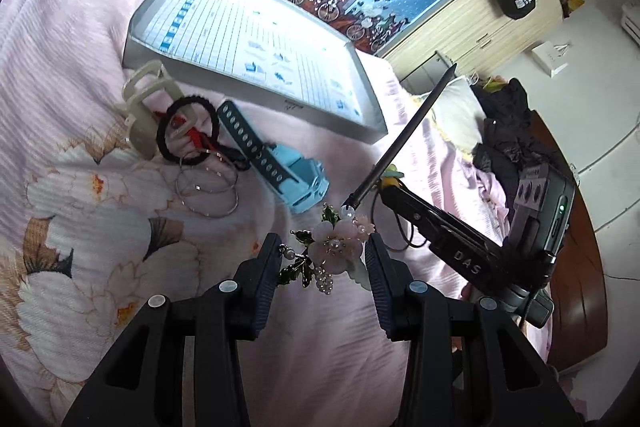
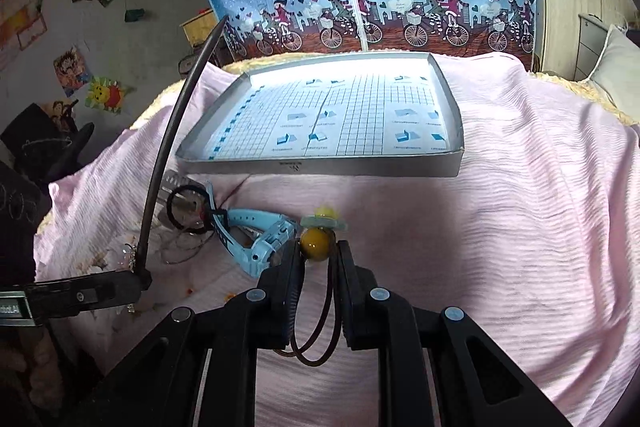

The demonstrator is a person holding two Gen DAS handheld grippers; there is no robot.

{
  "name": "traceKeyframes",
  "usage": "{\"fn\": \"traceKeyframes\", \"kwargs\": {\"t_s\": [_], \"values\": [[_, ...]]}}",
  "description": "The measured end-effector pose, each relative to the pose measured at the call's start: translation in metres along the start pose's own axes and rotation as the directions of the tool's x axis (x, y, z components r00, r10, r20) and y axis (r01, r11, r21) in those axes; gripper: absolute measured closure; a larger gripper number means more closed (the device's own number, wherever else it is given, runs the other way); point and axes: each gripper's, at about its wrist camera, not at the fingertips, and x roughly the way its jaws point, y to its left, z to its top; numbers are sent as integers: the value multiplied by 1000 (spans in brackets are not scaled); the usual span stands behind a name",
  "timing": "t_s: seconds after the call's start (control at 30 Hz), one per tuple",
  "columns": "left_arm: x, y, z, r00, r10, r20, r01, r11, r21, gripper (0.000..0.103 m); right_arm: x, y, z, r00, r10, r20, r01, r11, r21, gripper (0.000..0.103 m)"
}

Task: Organize jewelry
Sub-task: 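Lift the hairpin with the left tool while the right tool grasps the yellow-bead hair tie, then lower the hairpin and hair tie into the grid tray and open both tools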

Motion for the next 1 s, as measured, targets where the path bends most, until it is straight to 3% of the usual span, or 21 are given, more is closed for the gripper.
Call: {"fn": "traceKeyframes", "kwargs": {"t_s": [0.33, 0.5, 0.63, 0.77, 1.0], "values": [[-10, -1, 6, 998, -4, 63, 4, 1000, 4, 66, -22, -4, 11, 994, 52, 95, -56, 998, 35, 86], [-13, -1, 38, 995, 21, 100, -21, 1000, -6, 66, -24, -4, 22, 986, 47, 160, -59, 996, 70, 86], [-10, 7, 80, 988, 10, 151, -2, 999, -52, 66, -9, -3, 46, 981, 27, 192, -41, 997, 71, 86], [13, 20, 117, 984, 55, 172, -47, 998, -51, 66, 25, -7, 67, 976, 43, 214, -75, 987, 144, 86], [59, 75, 143, 980, 108, 165, -89, 989, -121, 66, 80, -15, 89, 984, 20, 180, -41, 993, 113, 86]]}}
